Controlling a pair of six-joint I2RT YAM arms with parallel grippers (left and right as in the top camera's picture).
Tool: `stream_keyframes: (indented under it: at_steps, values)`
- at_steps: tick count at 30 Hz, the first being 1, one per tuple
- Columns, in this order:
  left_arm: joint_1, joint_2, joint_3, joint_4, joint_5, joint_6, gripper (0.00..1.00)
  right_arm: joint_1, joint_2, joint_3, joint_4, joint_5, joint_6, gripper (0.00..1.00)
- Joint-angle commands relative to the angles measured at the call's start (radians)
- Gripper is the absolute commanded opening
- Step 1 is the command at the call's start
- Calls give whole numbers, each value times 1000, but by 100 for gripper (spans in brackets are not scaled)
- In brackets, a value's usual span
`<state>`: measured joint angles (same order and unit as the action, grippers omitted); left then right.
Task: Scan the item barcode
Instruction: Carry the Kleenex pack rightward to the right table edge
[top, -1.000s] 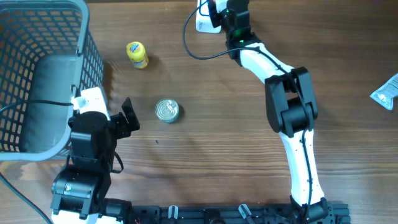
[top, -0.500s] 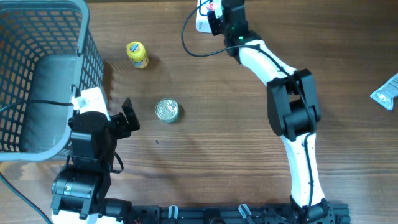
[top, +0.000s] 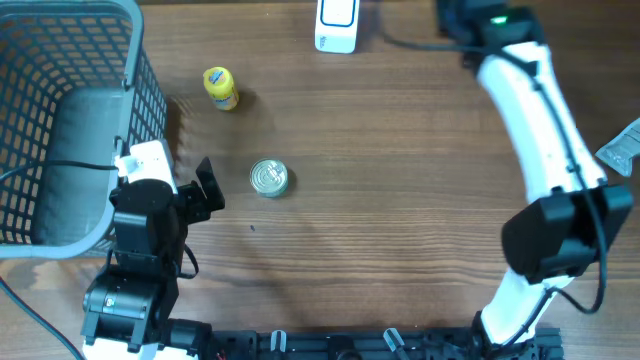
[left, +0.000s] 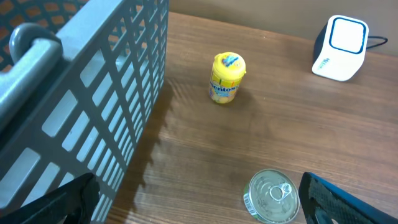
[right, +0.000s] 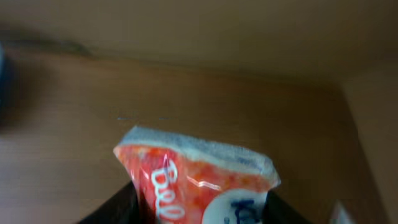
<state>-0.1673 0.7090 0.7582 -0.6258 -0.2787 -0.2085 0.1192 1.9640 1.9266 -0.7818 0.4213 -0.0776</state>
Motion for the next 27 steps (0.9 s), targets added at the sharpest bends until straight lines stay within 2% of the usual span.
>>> stream_keyframes:
  at_steps: [1,4,6,13,15,19,27]
  values:
    - [3,-1,-3,4,1,-18,100,-182,8,-3,-144,-27,151,4]
    - [3,-1,-3,3,2,-36,100,-348,8,-3,-284,-134,215,4]
    - [3,-1,-3,3,2,-36,100,-472,9,-4,-333,-123,267,5]
    - [3,-1,-3,0,2,-36,100,-758,51,-5,-285,-224,286,5]
    - [3,-1,-3,0,2,-40,100,-806,69,-5,-236,-285,262,5]
    - [2,-1,-3,0,2,-66,100,-819,146,-5,-134,-408,117,5]
    - [2,-1,-3,0,2,-66,100,-817,335,-5,-26,-445,104,5]
